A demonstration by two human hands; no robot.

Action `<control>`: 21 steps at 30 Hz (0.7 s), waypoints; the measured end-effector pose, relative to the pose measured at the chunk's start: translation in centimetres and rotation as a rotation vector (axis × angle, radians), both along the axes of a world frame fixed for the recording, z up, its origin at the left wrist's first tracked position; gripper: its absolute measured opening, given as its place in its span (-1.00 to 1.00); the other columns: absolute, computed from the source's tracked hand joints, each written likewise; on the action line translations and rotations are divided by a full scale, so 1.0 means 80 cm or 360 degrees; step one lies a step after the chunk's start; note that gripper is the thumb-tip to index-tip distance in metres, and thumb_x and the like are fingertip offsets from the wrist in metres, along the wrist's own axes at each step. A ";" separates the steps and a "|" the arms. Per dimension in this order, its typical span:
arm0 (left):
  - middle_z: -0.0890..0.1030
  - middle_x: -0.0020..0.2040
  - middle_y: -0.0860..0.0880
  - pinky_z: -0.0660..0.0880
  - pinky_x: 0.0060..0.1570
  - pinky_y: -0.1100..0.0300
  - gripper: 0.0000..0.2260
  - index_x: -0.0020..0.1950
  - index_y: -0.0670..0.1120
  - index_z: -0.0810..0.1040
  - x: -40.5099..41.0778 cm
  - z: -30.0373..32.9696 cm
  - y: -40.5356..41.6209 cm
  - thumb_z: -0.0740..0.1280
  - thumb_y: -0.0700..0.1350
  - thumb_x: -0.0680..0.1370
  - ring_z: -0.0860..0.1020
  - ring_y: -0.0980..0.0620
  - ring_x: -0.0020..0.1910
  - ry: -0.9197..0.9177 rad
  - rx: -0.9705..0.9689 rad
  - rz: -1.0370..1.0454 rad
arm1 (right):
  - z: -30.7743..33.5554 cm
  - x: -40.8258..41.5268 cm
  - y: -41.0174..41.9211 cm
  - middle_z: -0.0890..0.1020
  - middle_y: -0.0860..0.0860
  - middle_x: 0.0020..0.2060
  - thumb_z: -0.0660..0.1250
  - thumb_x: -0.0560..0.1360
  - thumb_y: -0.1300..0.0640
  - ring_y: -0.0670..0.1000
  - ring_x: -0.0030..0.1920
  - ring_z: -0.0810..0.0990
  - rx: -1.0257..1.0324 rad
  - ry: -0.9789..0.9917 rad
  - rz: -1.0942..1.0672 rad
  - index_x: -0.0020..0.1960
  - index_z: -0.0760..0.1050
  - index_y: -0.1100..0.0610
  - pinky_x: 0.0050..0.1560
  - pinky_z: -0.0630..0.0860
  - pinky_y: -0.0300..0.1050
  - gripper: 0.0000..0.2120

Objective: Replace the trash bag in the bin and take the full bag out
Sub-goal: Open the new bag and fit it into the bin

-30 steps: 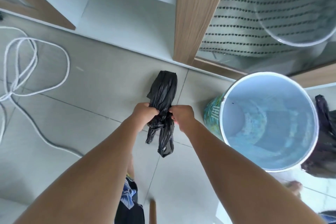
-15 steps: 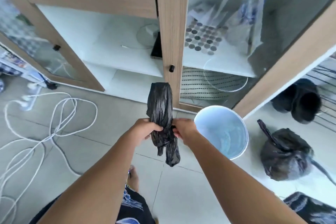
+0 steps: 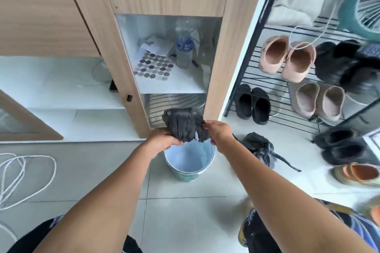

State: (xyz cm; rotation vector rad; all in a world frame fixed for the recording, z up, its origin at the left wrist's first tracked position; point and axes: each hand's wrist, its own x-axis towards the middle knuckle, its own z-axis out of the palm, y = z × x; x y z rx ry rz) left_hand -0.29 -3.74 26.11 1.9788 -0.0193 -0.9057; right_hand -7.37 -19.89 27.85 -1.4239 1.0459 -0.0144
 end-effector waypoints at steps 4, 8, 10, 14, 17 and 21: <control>0.54 -0.23 -0.09 0.39 -0.24 0.24 -0.75 -0.27 -0.03 0.47 -0.006 -0.023 -0.023 0.38 -0.38 0.40 0.44 -0.02 -0.18 0.0028 0.0130 -0.0129 | -0.024 -0.005 -0.027 0.55 0.04 -0.42 0.28 0.50 0.23 -0.03 -0.47 0.42 0.0132 -0.0004 -0.0119 -0.29 0.54 0.07 -0.40 0.35 -0.26 -0.78; 0.53 -0.04 -0.11 0.40 0.05 0.08 -0.84 -0.16 -0.04 0.47 -0.005 -0.052 -0.033 0.18 -0.13 0.59 0.47 -0.05 -0.04 0.0153 0.0198 -0.0030 | -0.050 -0.008 -0.040 0.61 0.00 -0.35 0.19 0.53 0.28 -0.04 -0.36 0.55 0.0165 -0.0016 -0.0168 -0.30 0.53 0.05 -0.24 0.46 -0.20 -0.70; 0.55 0.06 -0.09 0.37 0.16 0.04 -0.65 0.09 -0.03 0.49 -0.003 -0.065 -0.034 0.01 0.12 0.62 0.50 -0.07 0.05 0.0317 0.0123 0.0121 | -0.066 -0.009 -0.043 0.64 0.00 -0.30 0.16 0.54 0.29 -0.03 -0.31 0.59 0.0199 -0.0013 -0.0172 -0.26 0.55 0.07 -0.06 0.53 -0.10 -0.70; 0.53 0.28 -0.09 0.41 0.16 0.00 -0.06 0.37 0.03 0.41 0.007 -0.091 -0.039 -0.16 0.60 0.27 0.51 -0.11 0.18 0.0514 0.0178 0.0127 | -0.092 -0.006 -0.045 0.66 0.08 -0.16 0.19 0.53 0.30 0.05 -0.19 0.62 0.0212 -0.0004 -0.0233 -0.24 0.55 0.10 0.10 0.57 0.01 -0.75; 0.57 0.24 -0.07 0.47 0.20 0.03 -0.05 0.30 -0.01 0.49 0.007 -0.100 -0.040 0.12 0.62 0.15 0.52 -0.09 0.21 0.0549 0.0238 0.0085 | -0.104 -0.004 -0.045 0.64 0.06 -0.22 0.18 0.52 0.32 0.01 -0.26 0.59 0.0212 0.0008 -0.0240 -0.27 0.53 0.10 -0.09 0.55 -0.11 -0.73; 0.65 0.14 -0.07 0.45 0.22 0.06 -0.88 -0.07 -0.02 0.59 0.005 -0.110 -0.047 0.42 -0.01 0.46 0.57 -0.06 0.15 0.0373 0.0181 0.0090 | -0.110 -0.001 -0.044 0.63 0.04 -0.26 0.14 0.54 0.31 -0.03 -0.31 0.57 0.0263 0.0022 -0.0255 -0.20 0.55 0.11 -0.13 0.53 -0.17 -0.73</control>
